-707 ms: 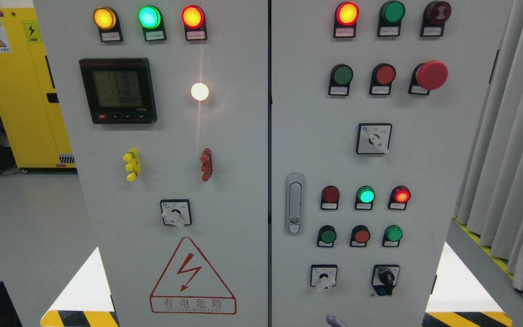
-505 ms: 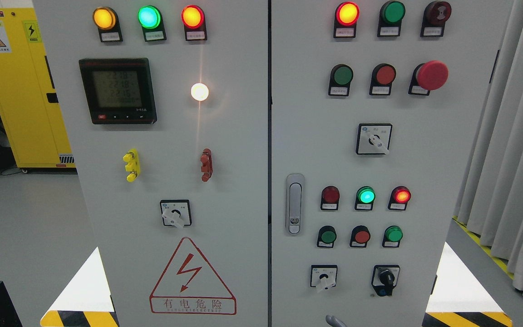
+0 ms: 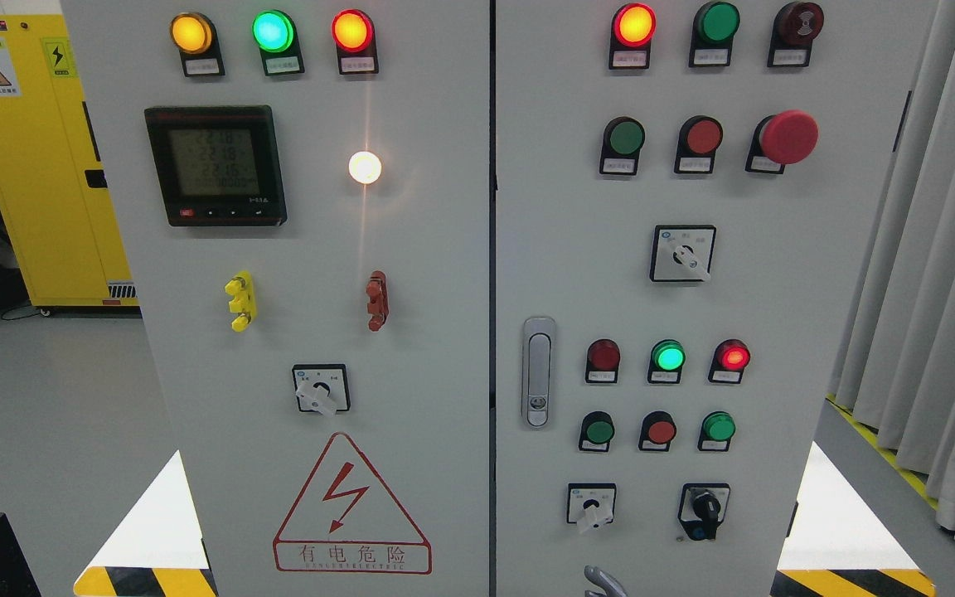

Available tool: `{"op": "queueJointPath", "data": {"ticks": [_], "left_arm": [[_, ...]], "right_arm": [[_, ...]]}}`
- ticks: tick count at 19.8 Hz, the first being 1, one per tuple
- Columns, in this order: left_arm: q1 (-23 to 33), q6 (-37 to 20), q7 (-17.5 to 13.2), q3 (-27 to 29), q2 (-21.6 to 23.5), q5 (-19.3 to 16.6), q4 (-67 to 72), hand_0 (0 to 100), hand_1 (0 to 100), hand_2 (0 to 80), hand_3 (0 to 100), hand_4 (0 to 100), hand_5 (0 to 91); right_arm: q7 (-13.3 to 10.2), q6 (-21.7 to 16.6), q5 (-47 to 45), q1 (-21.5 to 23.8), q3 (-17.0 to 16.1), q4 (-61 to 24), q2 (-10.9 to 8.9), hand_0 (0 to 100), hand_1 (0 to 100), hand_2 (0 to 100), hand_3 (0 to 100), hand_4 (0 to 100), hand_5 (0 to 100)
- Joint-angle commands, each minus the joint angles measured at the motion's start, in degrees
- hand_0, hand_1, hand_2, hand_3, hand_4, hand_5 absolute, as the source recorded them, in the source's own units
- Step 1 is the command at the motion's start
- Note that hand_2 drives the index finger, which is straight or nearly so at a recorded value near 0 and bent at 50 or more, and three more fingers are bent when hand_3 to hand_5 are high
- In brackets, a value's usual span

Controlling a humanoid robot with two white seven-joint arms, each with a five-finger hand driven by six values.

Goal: Press green start button

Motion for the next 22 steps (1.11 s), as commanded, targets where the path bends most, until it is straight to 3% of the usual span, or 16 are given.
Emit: {"op": "queueJointPath", "data": {"ticks": [1,5,6,9,14,22], "left_arm": [[-0.02,0.04,0.02,0.00,0.00,0.00,-0.05,12,56,0.0,0,0,0.0],[-0.02,0.04,0.02,0.00,0.00,0.00,0.03,12,56,0.0,0,0,0.0],[-0.02,0.04,0.02,0.00,0.00,0.00,-0.05,12,56,0.0,0,0,0.0],[-0.02,0.04,0.02,0.00,0.00,0.00,-0.05,12,56,0.0,0,0,0.0],[-0.02,0.04,0.02,0.00,0.00,0.00,0.03,12,56,0.0,0,0,0.0],[-0.02,0.04,0.02,0.00,0.00,0.00,-0.05,12,56,0.0,0,0,0.0]], "right_arm": [[-0.38,-0.08,16.10,-3.43,-6.07,-0.59,-0.88,48,83,0,55,69,71],[-0.99,-0.08,25.77,-7.21,-8.18,-0.95,-0.88,53,87,0,70,83,88],[-0.99,-0.26,30.33,-8.96,-9.41,-0.69,-0.88,57,88,0,79,92,95],[-0.82,-0.61,40.56,-12.84,-11.97,-0.51,-0.88,63,90,0,89,98,100],[0.94,-0.35,44.60,-16.00,-11.88,0.45,-0.88,65,92,0,91,100,100],[1.03,2.20,45.05,-19.08,-11.88,3.80,-0.97,68,94,0,92,100,100]]}}
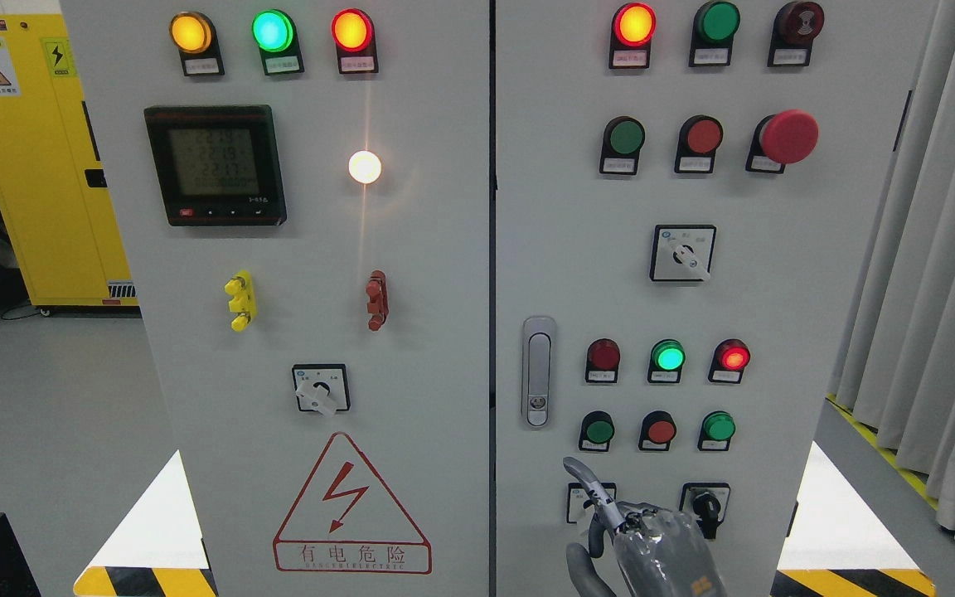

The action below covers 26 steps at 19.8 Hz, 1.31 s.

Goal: Press green start button
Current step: 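Reach the right hand up to the lower green push button, then press the green push button with the right hand's fingertip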

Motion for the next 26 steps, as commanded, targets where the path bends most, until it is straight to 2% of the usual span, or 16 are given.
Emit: {"op": "queueJointPath", "data": {"ticks": [1,26], "left_arm": [[0.00,0.04,0.02,0.00,0.00,0.00,-0.04,12,56,0.0,0,0,0.0],[0.00,0.04,0.02,0.00,0.00,0.00,0.05,12,56,0.0,0,0,0.0]], "right_arm": [[0.10,1.68,2.36,-2.61,-2.13,2.96,-0.97,69,94,0,92,100,100],[0.10,3.80,1.31,-3.49,-2.30,7.79,-0.97,77,94,0,91,100,100]]}}
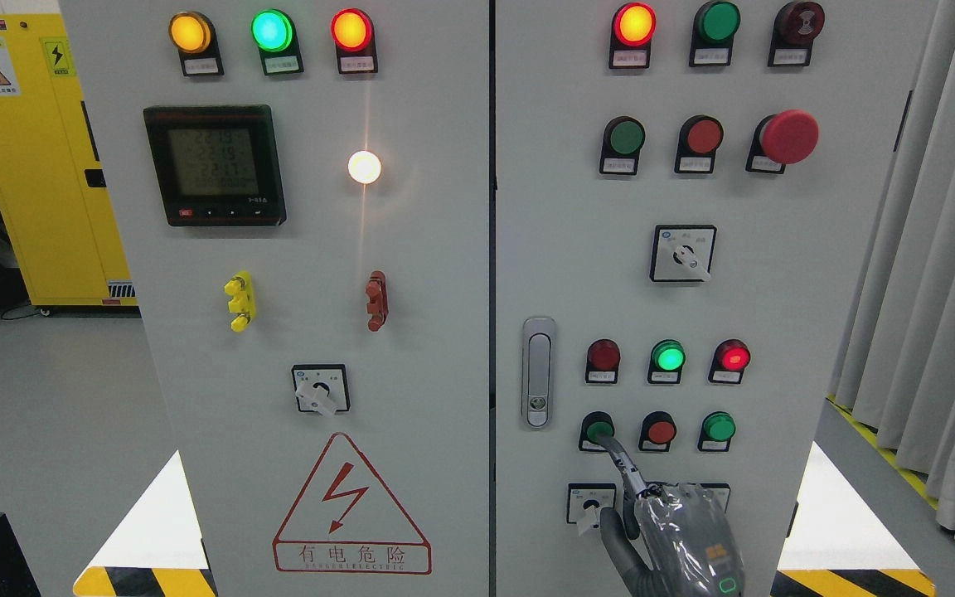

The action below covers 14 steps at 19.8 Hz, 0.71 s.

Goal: Press green start button
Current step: 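Press the green push button with the right hand's fingertip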

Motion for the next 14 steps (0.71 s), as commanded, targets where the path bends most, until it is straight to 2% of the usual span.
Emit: {"op": "queueJointPath", "data": {"ticks": [1,14], "left_arm": [[-0.03,0.04,0.02,0.00,0.00,0.00,-0.05,12,56,0.0,0,0,0.0],[-0.03,0.04,0.02,0.00,0.00,0.00,-0.05,12,56,0.0,0,0,0.0]], "right_arm": [[0.42,0.10,-0.15,-0.39,-0.28,1.69,-0.97,79,94,0,91,100,100],[0.60,0.89,-1.82,-1.09,-0.36,2.04,-0.97,79,94,0,91,99,100]]}}
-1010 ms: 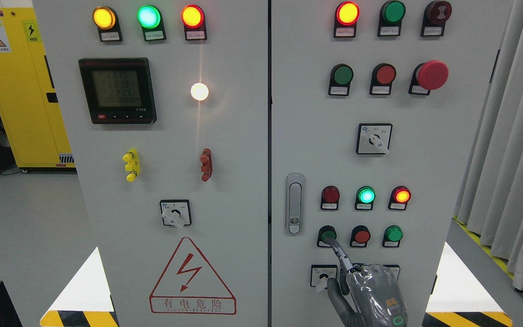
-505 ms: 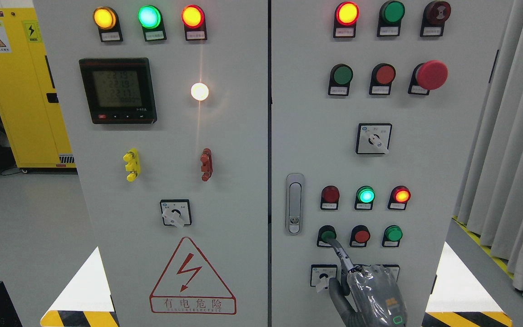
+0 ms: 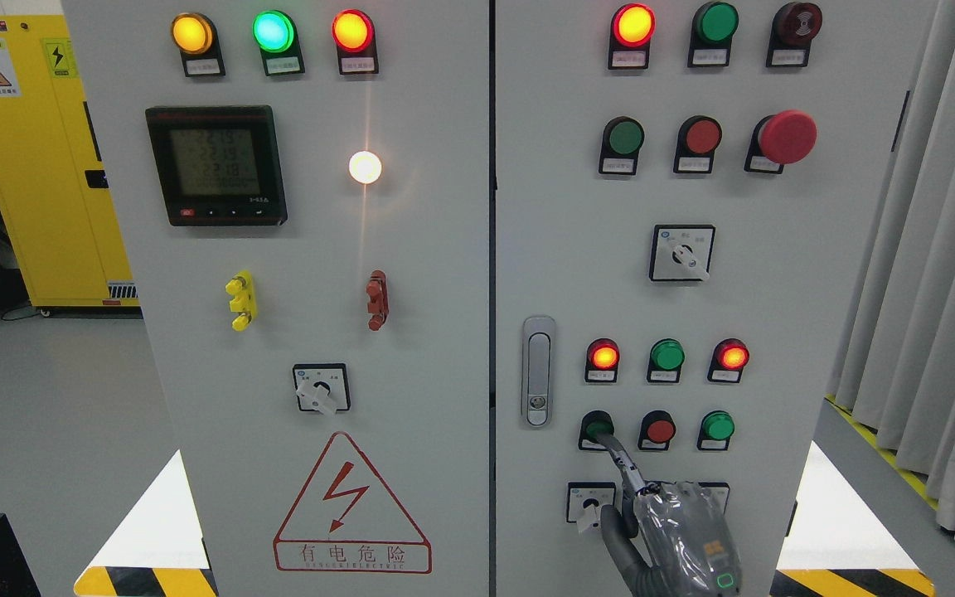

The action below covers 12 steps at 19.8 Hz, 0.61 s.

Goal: Press green start button
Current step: 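Press the green push button with the right hand's fingertip, then withdraw the right hand down away from the button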

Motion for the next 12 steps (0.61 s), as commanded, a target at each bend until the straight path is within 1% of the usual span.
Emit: {"op": "queueJointPath", "data": {"ticks": [1,6,8,9,11,12], "left_arm": [[0.06,0.04,0.02,0.00,0.00,0.00,0.04,12,56,0.0,0,0,0.0],[-0.02,0.04,0.02,0.00,0.00,0.00,0.04,12,56,0.0,0,0,0.0],[-0.02,0.04,0.02,0.00,0.00,0.00,0.04,12,56,0.0,0,0,0.0],[-0.02,0.04,0.02,0.00,0.00,0.00,-0.05,12,56,0.0,0,0,0.0],[0.06,0.04,0.02,0.00,0.00,0.00,0.04,12,56,0.0,0,0,0.0],[-0.02,0.04,0.02,0.00,0.00,0.00,-0.05,12,56,0.0,0,0,0.0]], "right_arm": [[0.01,0.41,-0.67,-0.14,-0.17,0.52,-0.97,79,94,0,91,99,100],[-0.87,-0.21,-1.28,0.74,0.27,-1.50,-0.80,80,93,0,91,99,100],[-1.04,-0.56,-1.37,2.05,0.44,-3.16,-0.88,81,93,0,91,99,100],[-1.30,-1.34,-1.37,2.49,0.44,-3.87,-0.88,81,93,0,91,99,100],[-3.41,-3.01,-1.37,2.59,0.53,-4.14,-0.88,82,93,0,90,99,100],[-4.03,-3.37,-1.37,2.67,0.53,-4.31,-0.80,82,93,0,90,99,100]]}}
